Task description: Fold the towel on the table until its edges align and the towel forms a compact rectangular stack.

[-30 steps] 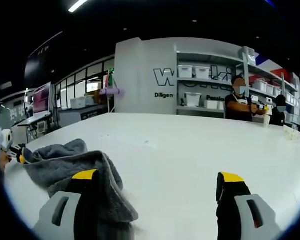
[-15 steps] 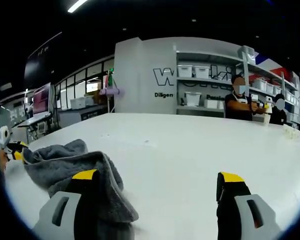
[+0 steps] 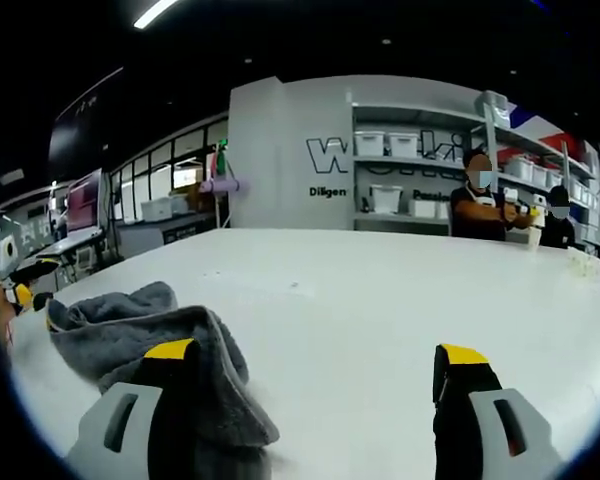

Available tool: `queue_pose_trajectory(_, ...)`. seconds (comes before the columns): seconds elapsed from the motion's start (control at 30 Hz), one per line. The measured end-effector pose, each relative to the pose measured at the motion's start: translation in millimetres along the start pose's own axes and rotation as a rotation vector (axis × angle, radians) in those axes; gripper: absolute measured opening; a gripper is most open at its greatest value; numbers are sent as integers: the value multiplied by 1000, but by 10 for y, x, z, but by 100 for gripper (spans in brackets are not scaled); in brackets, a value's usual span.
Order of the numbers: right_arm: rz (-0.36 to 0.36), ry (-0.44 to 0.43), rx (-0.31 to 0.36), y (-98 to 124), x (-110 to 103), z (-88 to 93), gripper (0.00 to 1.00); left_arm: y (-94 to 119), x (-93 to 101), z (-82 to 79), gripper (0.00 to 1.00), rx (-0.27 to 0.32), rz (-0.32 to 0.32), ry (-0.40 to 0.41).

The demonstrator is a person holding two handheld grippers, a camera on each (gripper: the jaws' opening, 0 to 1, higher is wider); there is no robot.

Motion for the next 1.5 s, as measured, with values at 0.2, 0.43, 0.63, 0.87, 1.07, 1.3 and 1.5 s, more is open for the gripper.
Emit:
queue_pose_trajectory(0.2, -4, -1, 4, 4, -12, -6, 99, -170, 80, -52, 90, -9, 11, -4)
queue_pose_trajectory(0.43, -9, -4, 8, 1, -11, -19, 100, -478, 187, -155, 90, -42, 33, -32)
queue_pose_trajectory(0.63, -11, -7, 14, 0, -5, -34, 99, -751, 339, -222, 83, -68, 72, -62)
queue_pose_trajectory(0.87, -25, -3, 10, -6, -44, -27, 99, -1116, 577, -227, 70, -107, 136, -108)
queue_pose_trajectory(1.07, -27, -7, 14, -1, -44, -36, 99, -1394, 689, -106, 58, -149, 159, -135)
queue_pose_trajectory(1.3, -37, -7, 25, 2, -58, -82, 99, -1623, 827, -36, 34, -166, 197, -188)
queue_pose_trajectory(1.5, -40, -18, 27, 13, -62, -82, 99, -1781, 842, 116, 32, -236, 166, -326)
Point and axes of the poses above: the point that each gripper's makers call its tool centre point, and the gripper's own axes: y roughly backward along the fingers, x roughly to its right, z roughly out of its underside, the point moved 1 cm from there along y, roughly backward along the fingers, and after that the axes turned 4 degrees about y, right-handed, at the moved point
